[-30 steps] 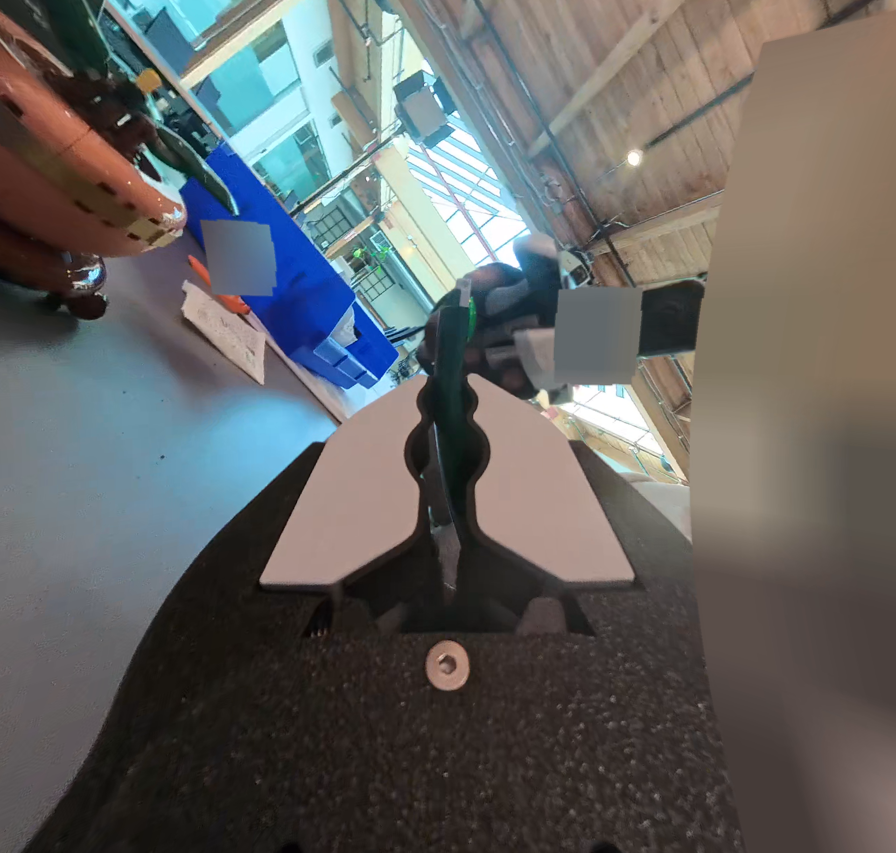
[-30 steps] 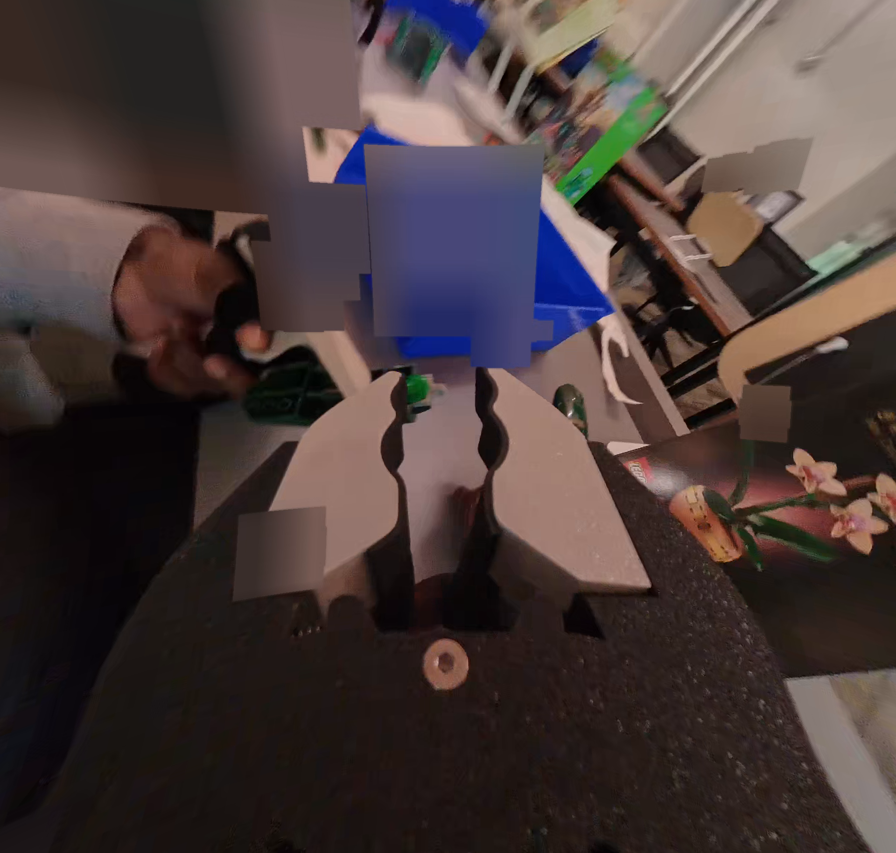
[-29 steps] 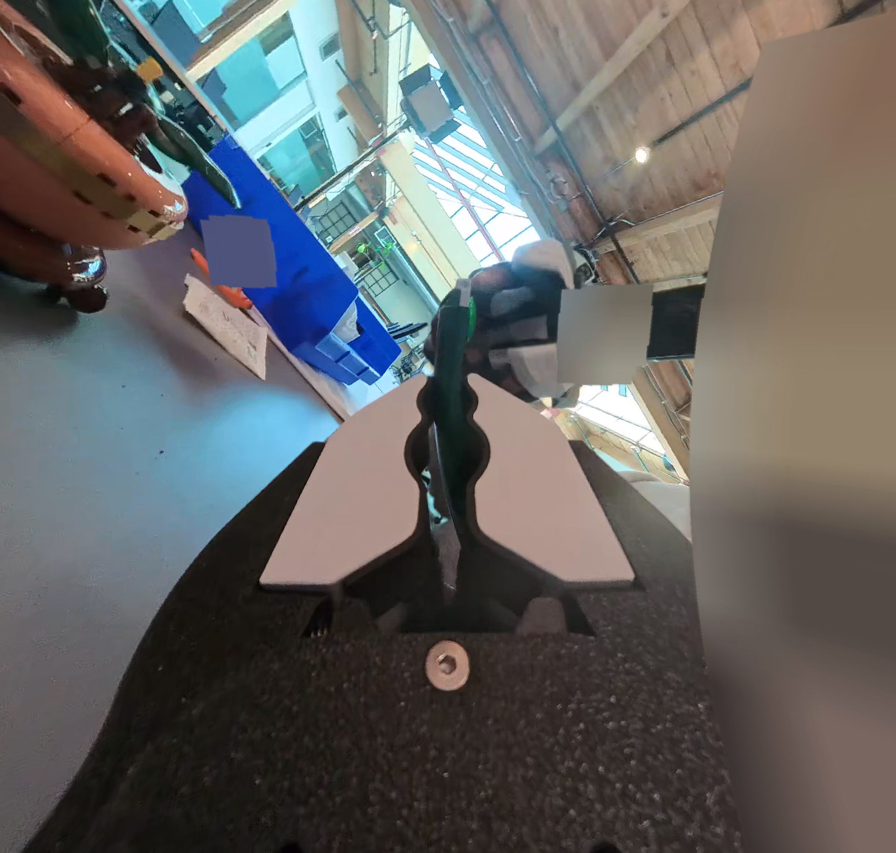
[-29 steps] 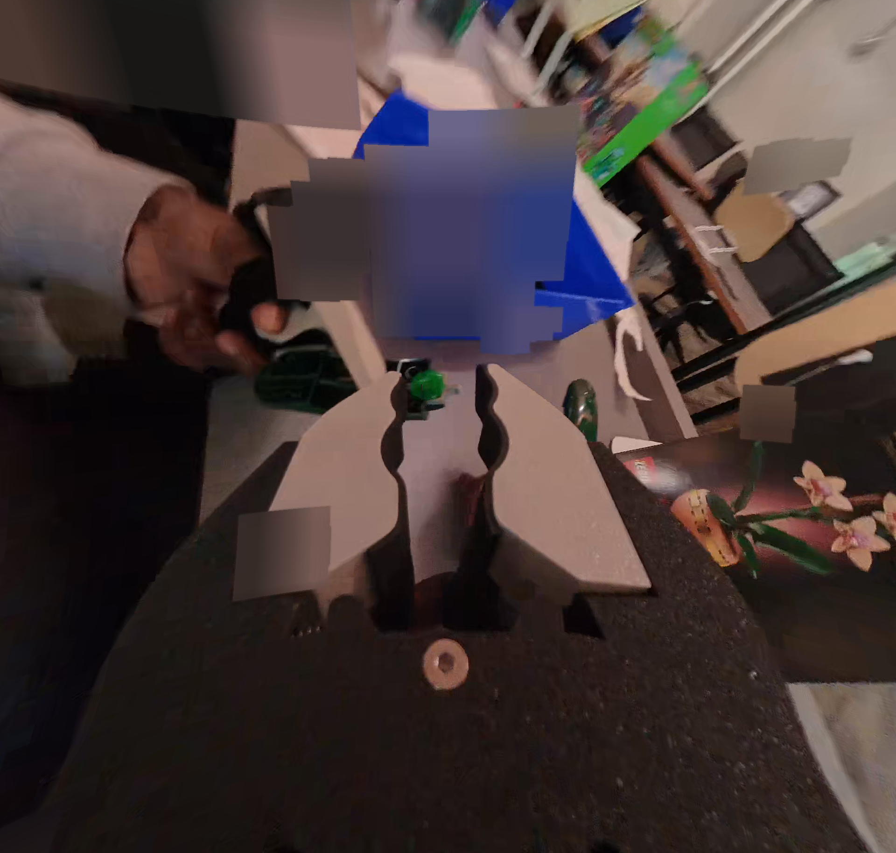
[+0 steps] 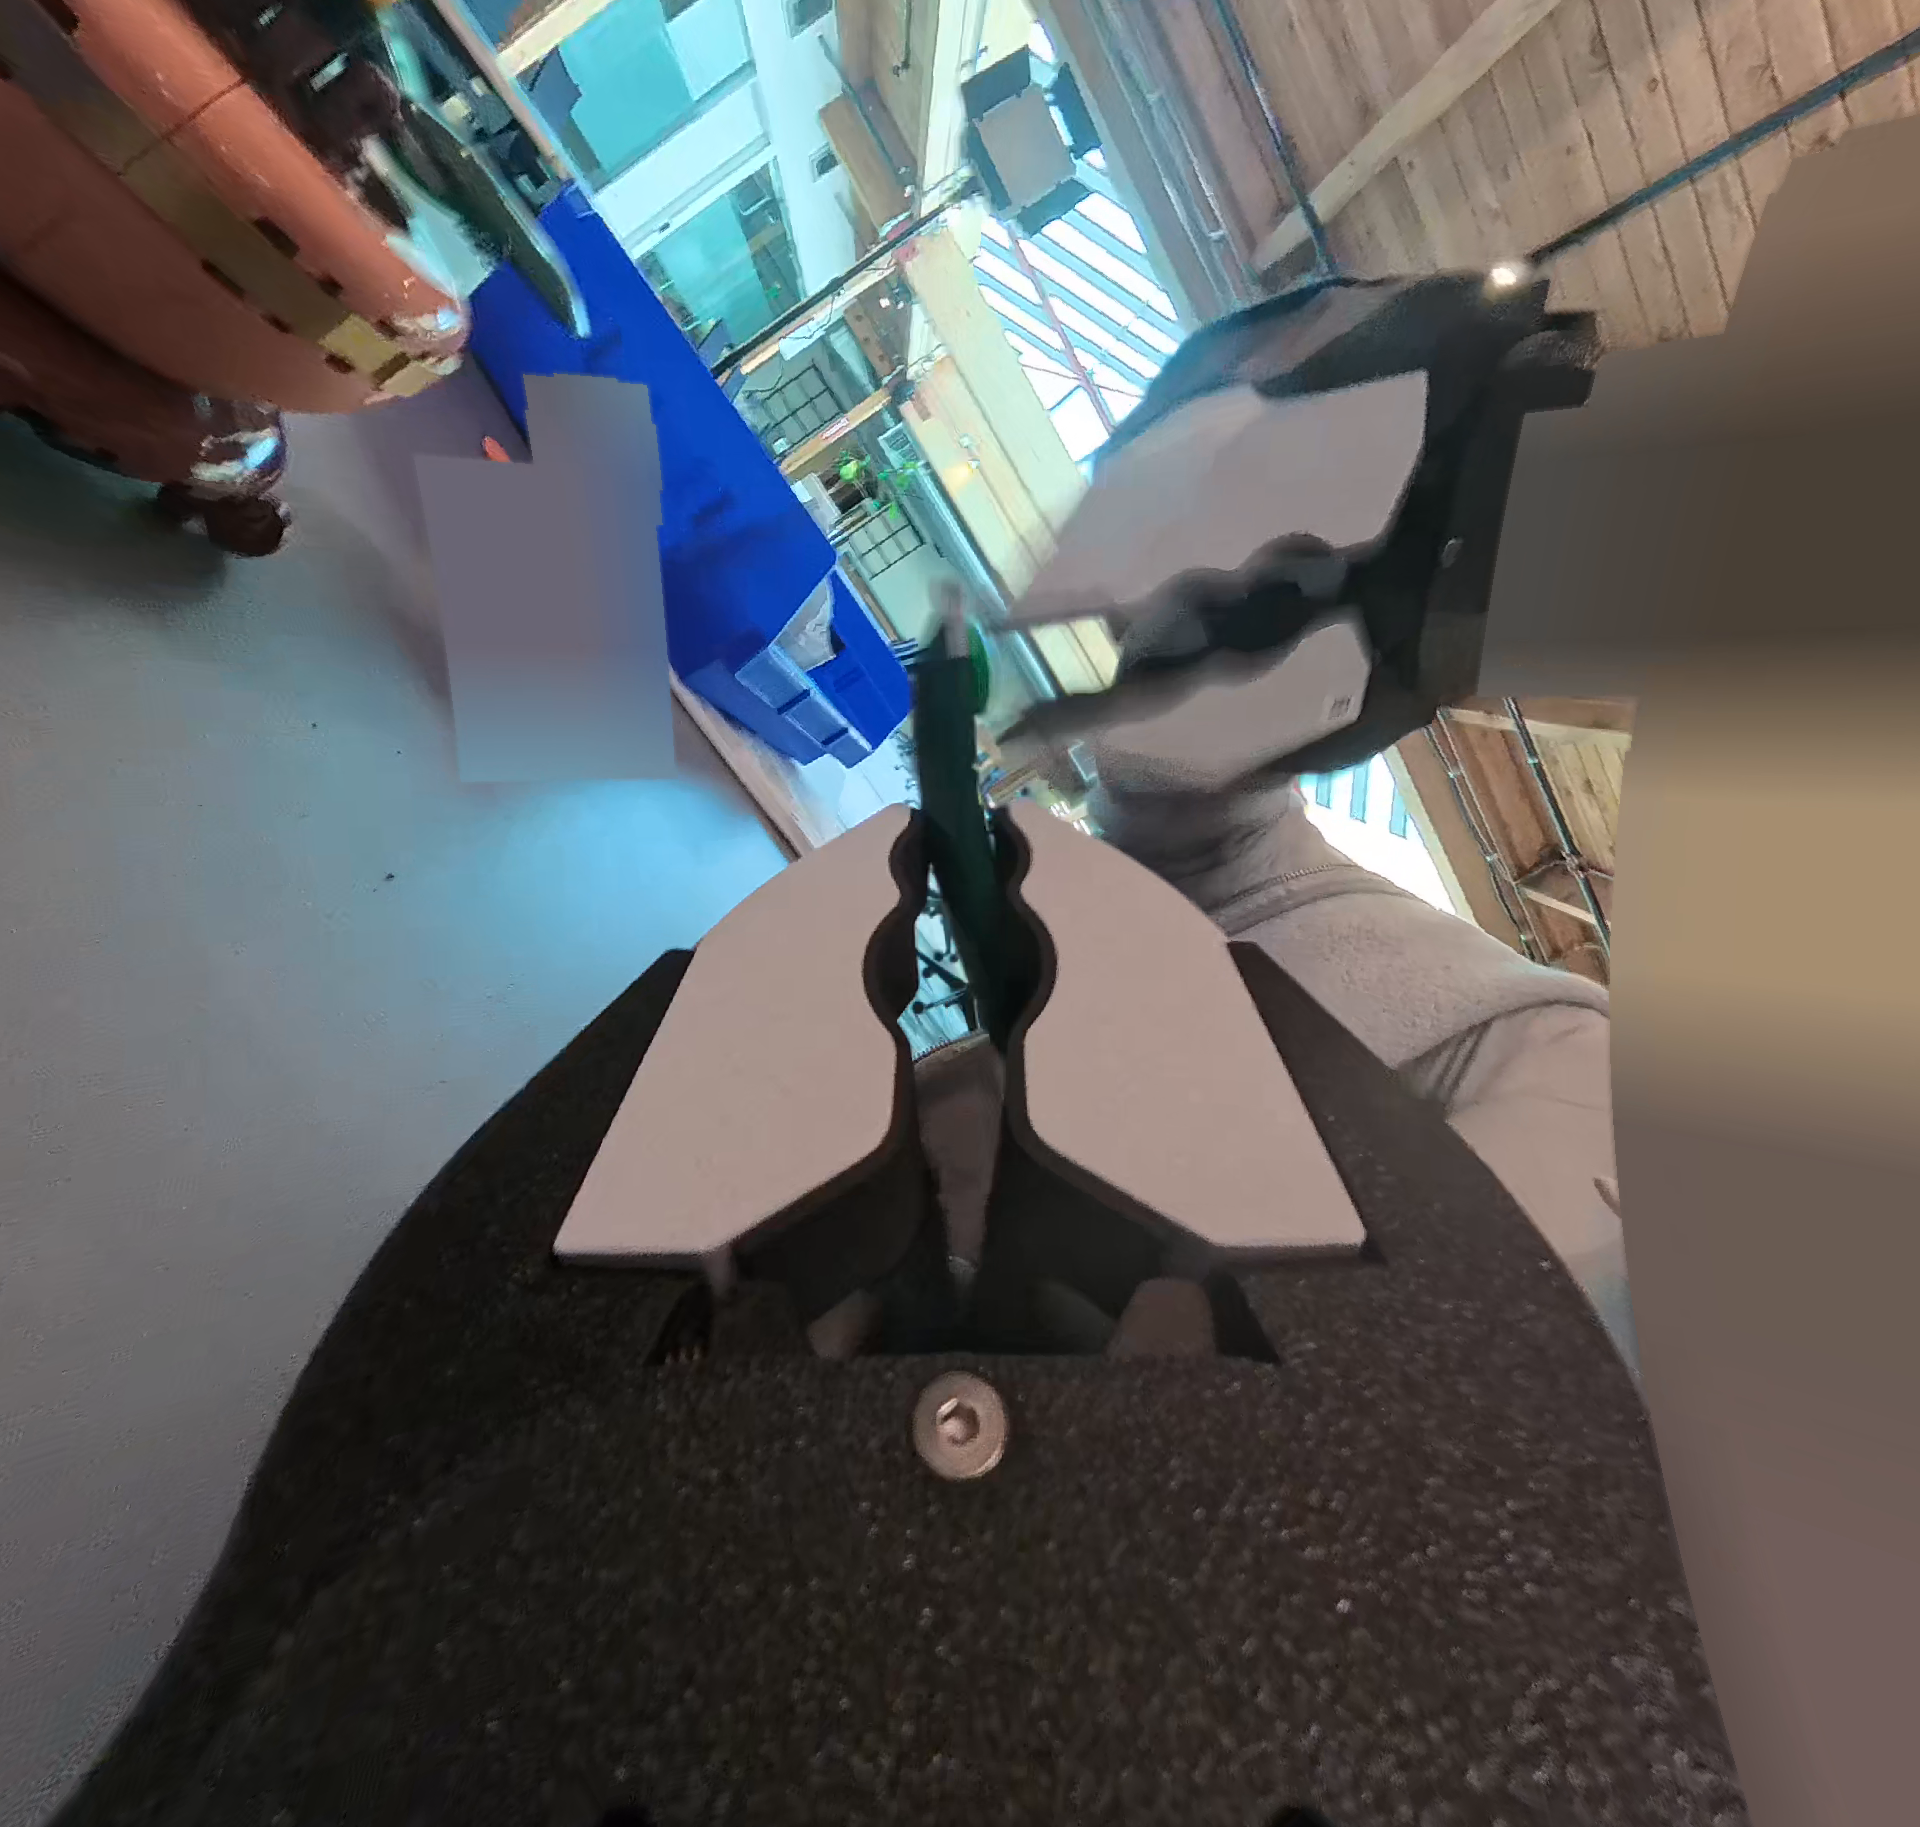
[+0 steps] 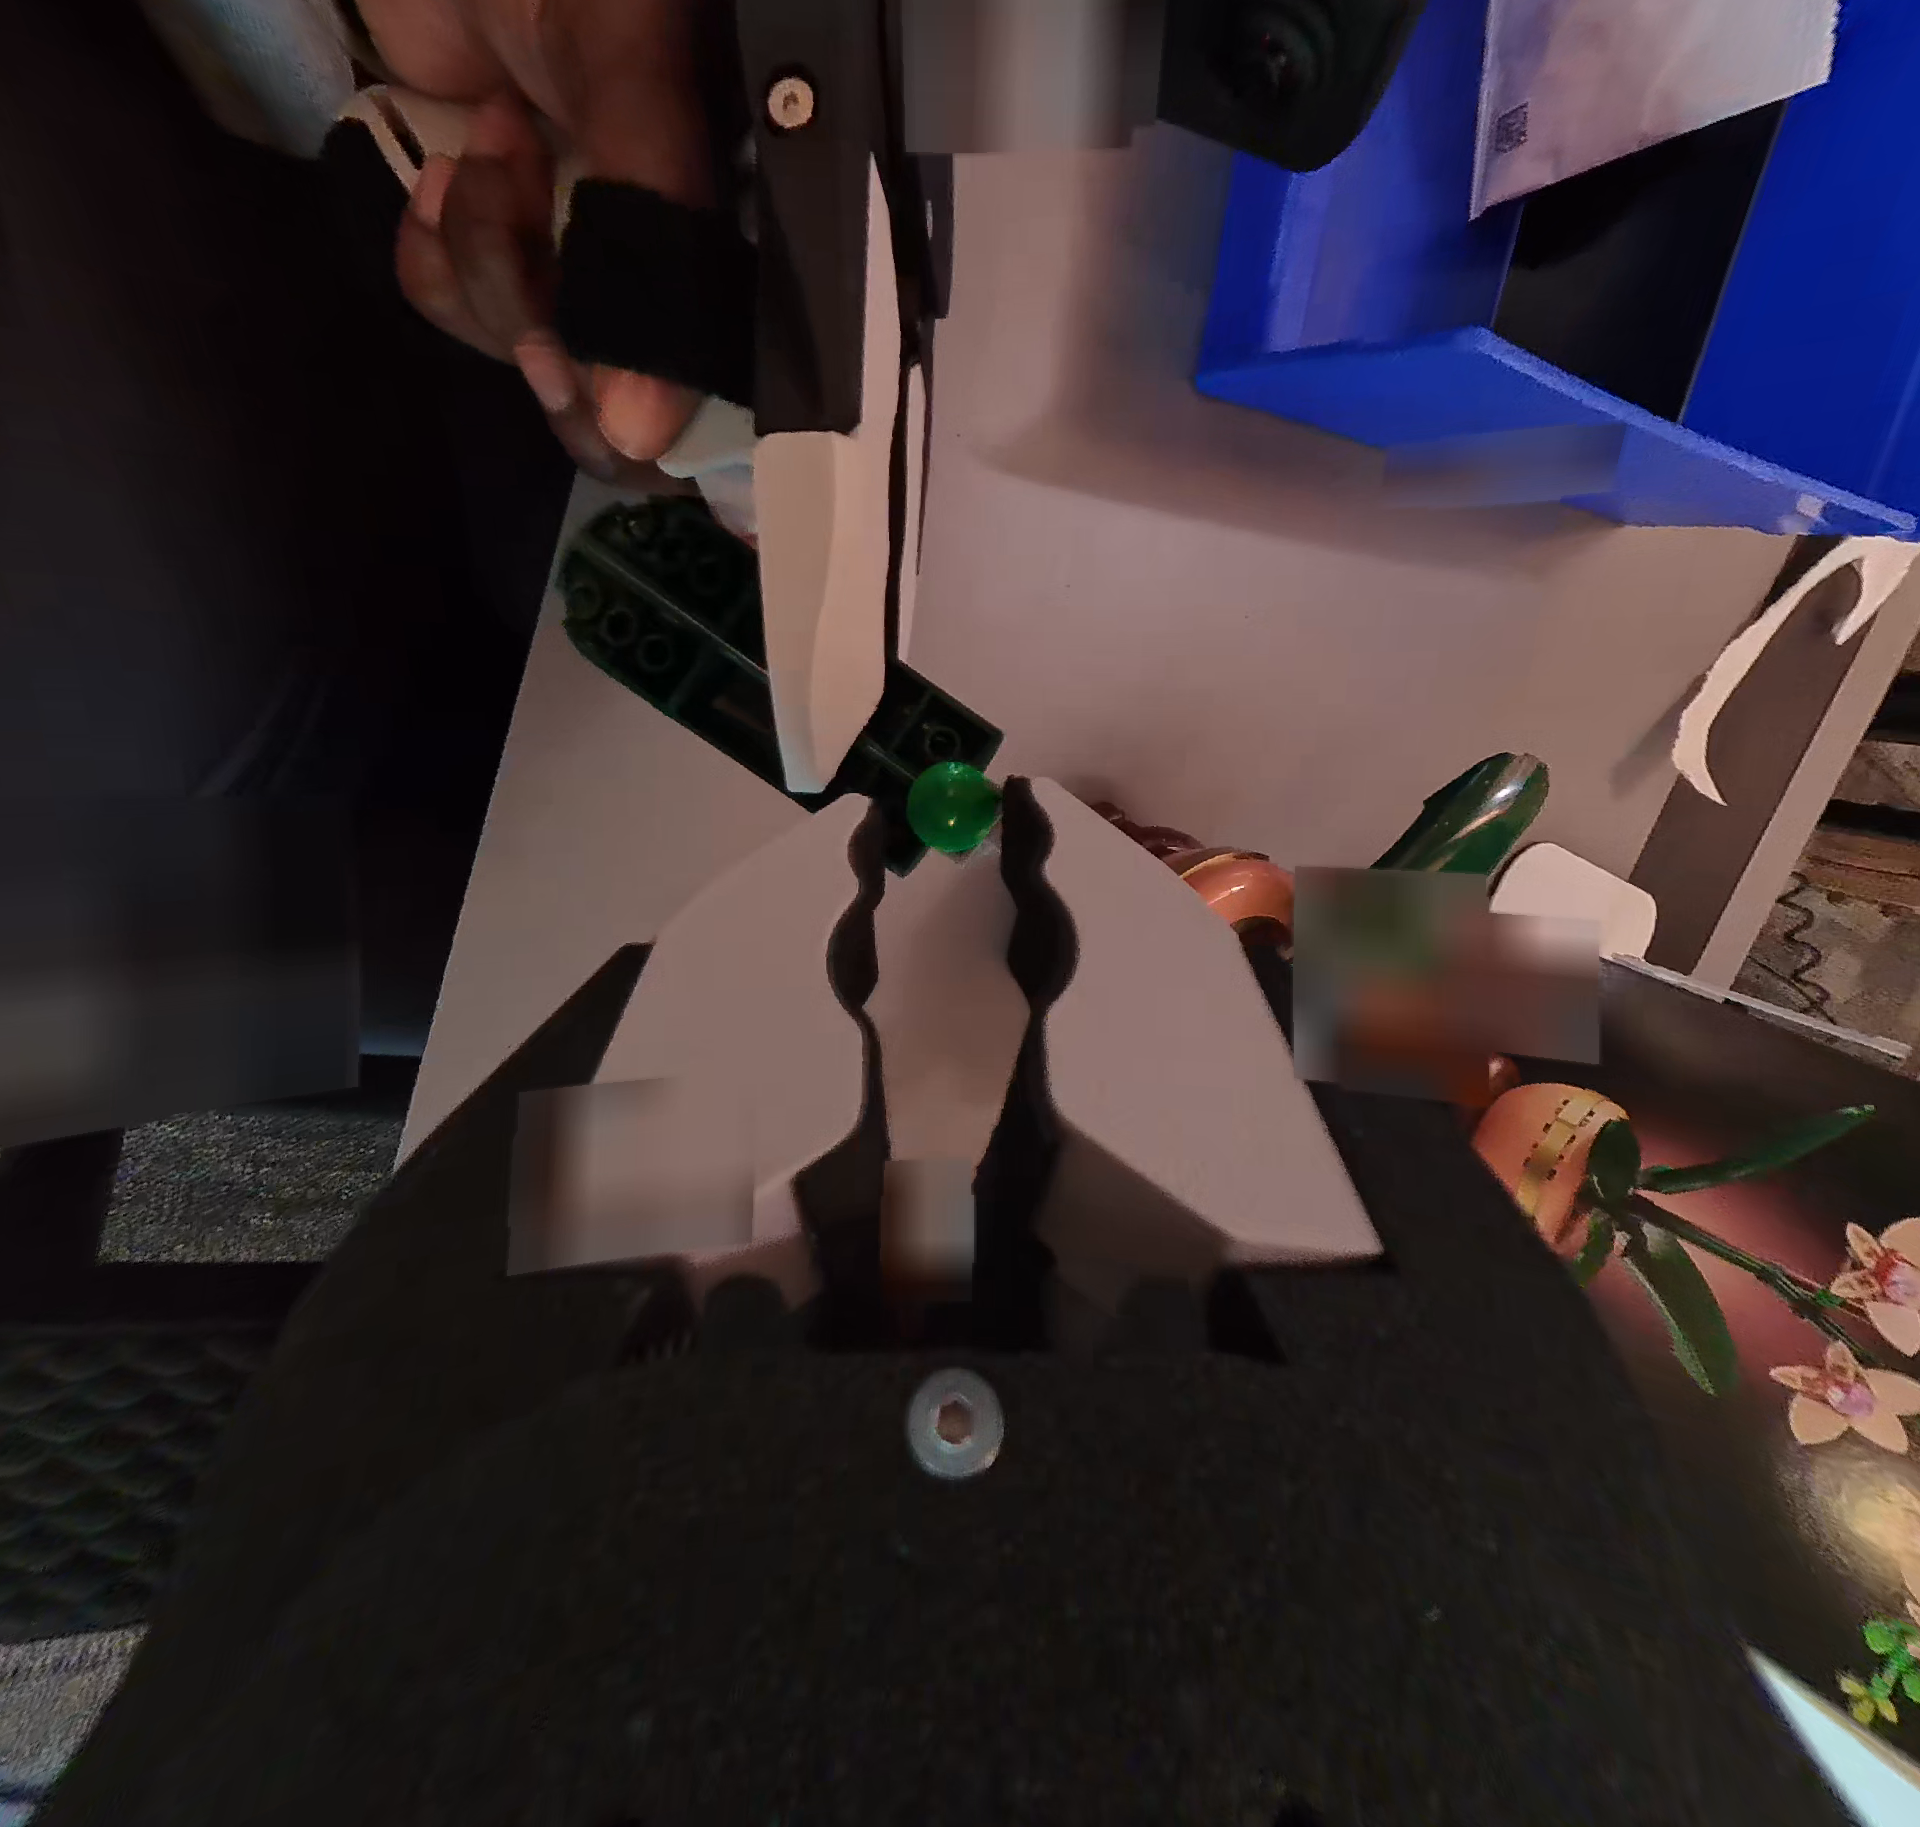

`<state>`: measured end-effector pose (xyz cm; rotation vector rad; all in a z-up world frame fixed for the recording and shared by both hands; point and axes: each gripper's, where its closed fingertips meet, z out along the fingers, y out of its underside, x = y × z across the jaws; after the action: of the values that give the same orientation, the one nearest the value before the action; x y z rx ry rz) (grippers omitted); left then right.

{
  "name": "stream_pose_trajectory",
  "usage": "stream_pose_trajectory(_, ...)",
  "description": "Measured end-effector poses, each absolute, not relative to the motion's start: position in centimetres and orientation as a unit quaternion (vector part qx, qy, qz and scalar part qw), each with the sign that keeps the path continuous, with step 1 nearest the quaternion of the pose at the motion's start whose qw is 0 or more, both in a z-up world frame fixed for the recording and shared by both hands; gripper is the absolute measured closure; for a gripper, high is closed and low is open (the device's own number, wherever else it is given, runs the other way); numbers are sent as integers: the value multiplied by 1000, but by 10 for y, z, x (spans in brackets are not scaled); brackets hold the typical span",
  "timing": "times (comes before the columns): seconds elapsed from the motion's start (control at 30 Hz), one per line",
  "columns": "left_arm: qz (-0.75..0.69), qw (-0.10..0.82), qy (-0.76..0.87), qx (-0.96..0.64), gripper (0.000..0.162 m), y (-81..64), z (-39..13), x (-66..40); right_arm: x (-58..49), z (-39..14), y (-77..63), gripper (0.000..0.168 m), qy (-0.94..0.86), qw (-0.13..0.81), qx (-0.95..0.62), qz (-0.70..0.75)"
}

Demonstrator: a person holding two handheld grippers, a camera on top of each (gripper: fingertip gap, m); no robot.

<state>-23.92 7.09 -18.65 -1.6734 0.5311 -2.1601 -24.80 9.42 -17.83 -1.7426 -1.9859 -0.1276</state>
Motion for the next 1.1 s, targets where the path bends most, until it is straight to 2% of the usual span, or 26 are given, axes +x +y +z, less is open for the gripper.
stream_pose_trajectory(0.03, -768, 176, 180, -588, 152, 72, -186, -240, -246, -176, 96, 168, -729, 258, -631, -55)
stream_pose_trajectory(0.2, -782, 171, 176, -573, 153, 70, -179, -238, -241, -168, 96, 168, -710, 290, -641, -26)
stream_pose_trajectory(0.37, -775, 193, 182, -574, 153, 71, -176, -240, -245, -164, 93, 147, -690, 306, -656, -1)
stream_pose_trajectory(0.5, -758, 224, 189, -583, 153, 74, -174, -242, -255, -156, 93, 152, -688, 342, -640, -16)
stream_pose_trajectory(0.9, -701, 292, 234, -607, 151, 75, -176, -246, -256, -163, 99, 154, -704, 326, -625, -84)
stream_pose_trajectory(0.97, -700, 293, 229, -610, 152, 78, -179, -246, -256, -164, 100, 155, -701, 348, -613, -104)
stream_pose_trajectory(1.0, -701, 294, 223, -610, 153, 81, -180, -248, -258, -161, 100, 168, -701, 366, -603, -106)
stream_pose_trajectory(1.1, -716, 283, 220, -599, 153, 81, -176, -250, -260, -128, 106, 168, -661, 458, -589, -86)
